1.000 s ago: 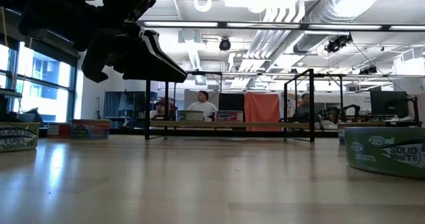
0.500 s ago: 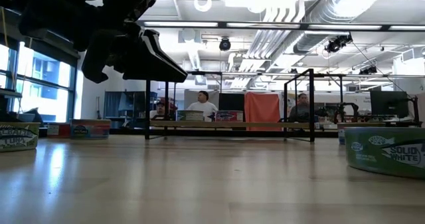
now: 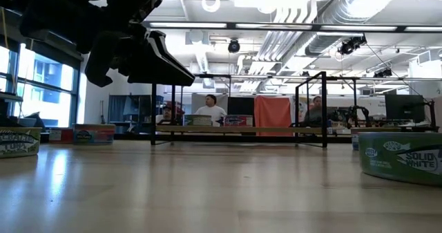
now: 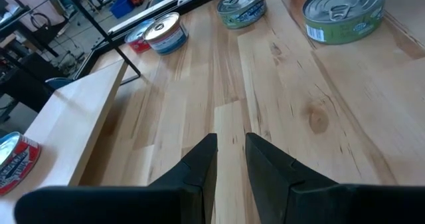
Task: Stack canned seafood by type on shelf
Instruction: Put the red tuna can and align with the other red tuna can on the shelf
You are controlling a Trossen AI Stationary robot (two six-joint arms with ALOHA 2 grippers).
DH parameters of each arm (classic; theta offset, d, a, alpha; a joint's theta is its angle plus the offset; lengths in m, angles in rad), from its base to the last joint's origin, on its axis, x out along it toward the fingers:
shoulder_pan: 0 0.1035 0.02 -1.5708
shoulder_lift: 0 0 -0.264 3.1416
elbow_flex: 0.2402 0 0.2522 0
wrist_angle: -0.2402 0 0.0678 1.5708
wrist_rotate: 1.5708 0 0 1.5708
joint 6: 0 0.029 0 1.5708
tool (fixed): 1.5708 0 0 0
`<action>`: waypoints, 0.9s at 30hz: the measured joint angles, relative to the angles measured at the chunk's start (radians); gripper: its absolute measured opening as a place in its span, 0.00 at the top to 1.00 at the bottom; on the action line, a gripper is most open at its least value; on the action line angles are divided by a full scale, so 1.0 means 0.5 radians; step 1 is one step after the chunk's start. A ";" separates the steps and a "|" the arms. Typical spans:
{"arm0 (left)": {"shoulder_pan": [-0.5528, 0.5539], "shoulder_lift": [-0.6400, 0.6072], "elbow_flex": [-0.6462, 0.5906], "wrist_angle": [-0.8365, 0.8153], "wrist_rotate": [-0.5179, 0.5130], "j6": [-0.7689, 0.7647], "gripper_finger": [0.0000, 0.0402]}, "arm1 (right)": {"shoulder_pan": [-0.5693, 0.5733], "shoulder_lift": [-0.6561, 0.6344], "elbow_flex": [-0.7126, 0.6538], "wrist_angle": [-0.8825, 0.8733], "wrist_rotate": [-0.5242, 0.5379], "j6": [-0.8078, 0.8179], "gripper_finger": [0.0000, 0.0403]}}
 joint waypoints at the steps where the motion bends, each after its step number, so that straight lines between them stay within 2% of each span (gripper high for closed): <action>1: 0.000 0.000 0.000 -0.001 0.000 -0.006 0.82 | 0.013 -0.033 0.004 0.005 -0.001 0.028 1.00; 4: 0.000 0.000 0.000 0.001 0.000 -0.012 0.82 | 0.052 -0.152 0.028 0.000 -0.036 0.201 0.98; 7: 0.000 0.000 0.000 0.004 0.000 -0.016 0.82 | 0.109 -0.244 0.027 -0.004 -0.133 0.320 0.90; 12: 0.000 0.000 0.000 0.005 0.000 -0.030 0.82 | 0.203 -0.354 -0.077 -0.003 -0.356 0.567 0.66; 17: 0.000 0.000 0.000 0.005 0.001 -0.031 0.82 | 0.228 -0.363 -0.291 0.031 -0.454 0.569 0.37; 20: 0.000 0.000 0.000 0.005 0.001 -0.030 0.82 | 0.176 -0.364 -0.442 0.148 -0.572 0.468 0.26; 23: 0.000 0.000 0.000 0.005 0.001 -0.011 0.82 | 0.117 -0.364 -0.577 0.298 -0.579 0.329 0.22; 27: 0.003 0.000 0.000 0.005 0.001 0.001 0.82 | 0.038 -0.364 -0.742 0.521 -0.627 0.131 0.22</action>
